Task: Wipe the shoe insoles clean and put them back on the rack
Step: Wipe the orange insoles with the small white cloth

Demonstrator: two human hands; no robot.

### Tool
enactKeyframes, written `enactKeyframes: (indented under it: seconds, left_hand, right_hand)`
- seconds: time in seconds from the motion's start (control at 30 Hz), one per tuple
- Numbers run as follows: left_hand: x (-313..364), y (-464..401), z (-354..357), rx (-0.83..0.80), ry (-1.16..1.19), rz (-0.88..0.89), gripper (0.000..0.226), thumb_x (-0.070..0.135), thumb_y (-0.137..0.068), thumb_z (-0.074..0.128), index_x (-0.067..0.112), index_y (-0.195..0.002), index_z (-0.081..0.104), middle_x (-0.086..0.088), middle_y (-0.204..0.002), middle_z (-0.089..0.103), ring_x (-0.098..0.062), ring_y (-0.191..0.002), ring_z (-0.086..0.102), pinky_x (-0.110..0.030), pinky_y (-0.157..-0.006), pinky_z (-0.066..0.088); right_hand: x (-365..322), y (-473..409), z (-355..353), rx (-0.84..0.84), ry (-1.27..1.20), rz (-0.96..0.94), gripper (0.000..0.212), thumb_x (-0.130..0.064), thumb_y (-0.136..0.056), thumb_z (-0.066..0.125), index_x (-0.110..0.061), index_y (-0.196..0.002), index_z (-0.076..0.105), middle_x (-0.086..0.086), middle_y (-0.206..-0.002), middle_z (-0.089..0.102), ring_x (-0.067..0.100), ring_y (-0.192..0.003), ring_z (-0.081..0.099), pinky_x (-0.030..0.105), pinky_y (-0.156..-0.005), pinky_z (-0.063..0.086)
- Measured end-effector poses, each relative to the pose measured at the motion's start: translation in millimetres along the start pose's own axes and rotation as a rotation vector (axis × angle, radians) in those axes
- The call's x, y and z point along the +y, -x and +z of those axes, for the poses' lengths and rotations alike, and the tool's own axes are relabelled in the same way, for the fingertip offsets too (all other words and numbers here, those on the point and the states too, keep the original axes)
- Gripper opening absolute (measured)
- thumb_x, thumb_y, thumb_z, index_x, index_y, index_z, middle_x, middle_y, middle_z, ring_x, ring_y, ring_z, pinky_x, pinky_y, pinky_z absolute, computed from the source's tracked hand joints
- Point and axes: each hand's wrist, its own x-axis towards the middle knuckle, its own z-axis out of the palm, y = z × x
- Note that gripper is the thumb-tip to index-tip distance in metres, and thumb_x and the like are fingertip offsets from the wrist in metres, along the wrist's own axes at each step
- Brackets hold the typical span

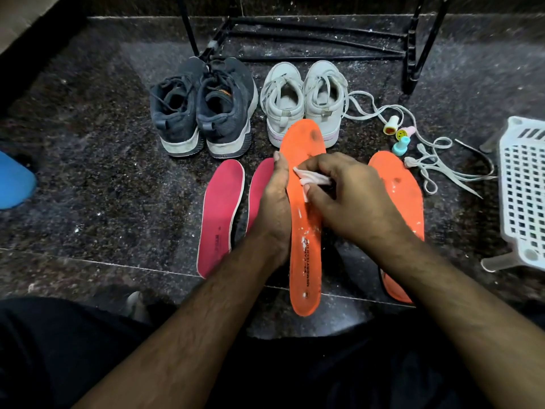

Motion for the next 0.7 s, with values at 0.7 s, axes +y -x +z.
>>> enactKeyframes:
  seconds: [0.7]
  left_hand:
    - [-13.4, 4.7, -1.1, -0.083, -0.445, -0.1, 0.083, 0.074, -0.093, 0.02, 0.017, -0.146, 0.047, -0.012, -0.121, 0.07, -0.022, -0.077, 0.068, -0.025, -0.04, 0.046]
  right_hand:
    - [22.8, -15.2, -21.1, 0.203, -0.045, 0.163, 0.018, -0.024, -0.082, 0.065, -0.019, -0.099, 0.068, -0.004, -0.092, 0.071, 0.015, -0.085, 0.066, 0.041, -0.082, 0.053]
